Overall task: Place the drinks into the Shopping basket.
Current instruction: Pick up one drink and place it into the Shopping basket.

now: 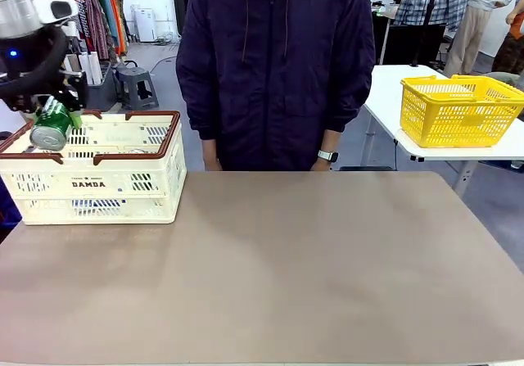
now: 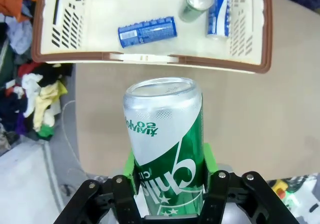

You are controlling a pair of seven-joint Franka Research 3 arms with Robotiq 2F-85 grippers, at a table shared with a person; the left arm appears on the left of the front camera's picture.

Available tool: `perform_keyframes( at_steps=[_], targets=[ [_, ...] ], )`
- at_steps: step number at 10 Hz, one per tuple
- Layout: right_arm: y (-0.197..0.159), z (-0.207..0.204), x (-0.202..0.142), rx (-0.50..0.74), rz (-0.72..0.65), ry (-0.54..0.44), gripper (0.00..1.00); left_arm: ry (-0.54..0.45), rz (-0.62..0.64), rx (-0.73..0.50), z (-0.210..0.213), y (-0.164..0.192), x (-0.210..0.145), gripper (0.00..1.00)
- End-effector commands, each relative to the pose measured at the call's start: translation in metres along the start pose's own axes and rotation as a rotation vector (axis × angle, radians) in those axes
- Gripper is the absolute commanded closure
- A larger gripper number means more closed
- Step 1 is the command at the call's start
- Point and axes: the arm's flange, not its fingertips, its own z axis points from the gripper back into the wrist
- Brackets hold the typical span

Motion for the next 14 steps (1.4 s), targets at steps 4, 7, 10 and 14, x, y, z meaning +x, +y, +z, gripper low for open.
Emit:
perform_keyframes(
  at_steps=[4,7,10,14],
  targets=[
    [0.005,0.001,0.000,0.016,-0.008,0.003,0.00,0.003,-0.047,0.031,0.006,-0.013,-0.002,1.00],
    [0.005,0.001,0.000,0.016,-0.008,0.003,0.00,0.042,-0.025,0.007,0.004,-0.004,0.016,1.00],
    [0.005,0.001,0.000,0.016,-0.008,0.003,0.00,-0.026,-0.071,-0.001,0.001,0.040,0.104,1.00],
    [0.005,0.001,0.000,0.016,-0.008,0.003,0.00,0.003,-0.182,-0.032,-0.107,0.090,0.167,1.00]
  ],
)
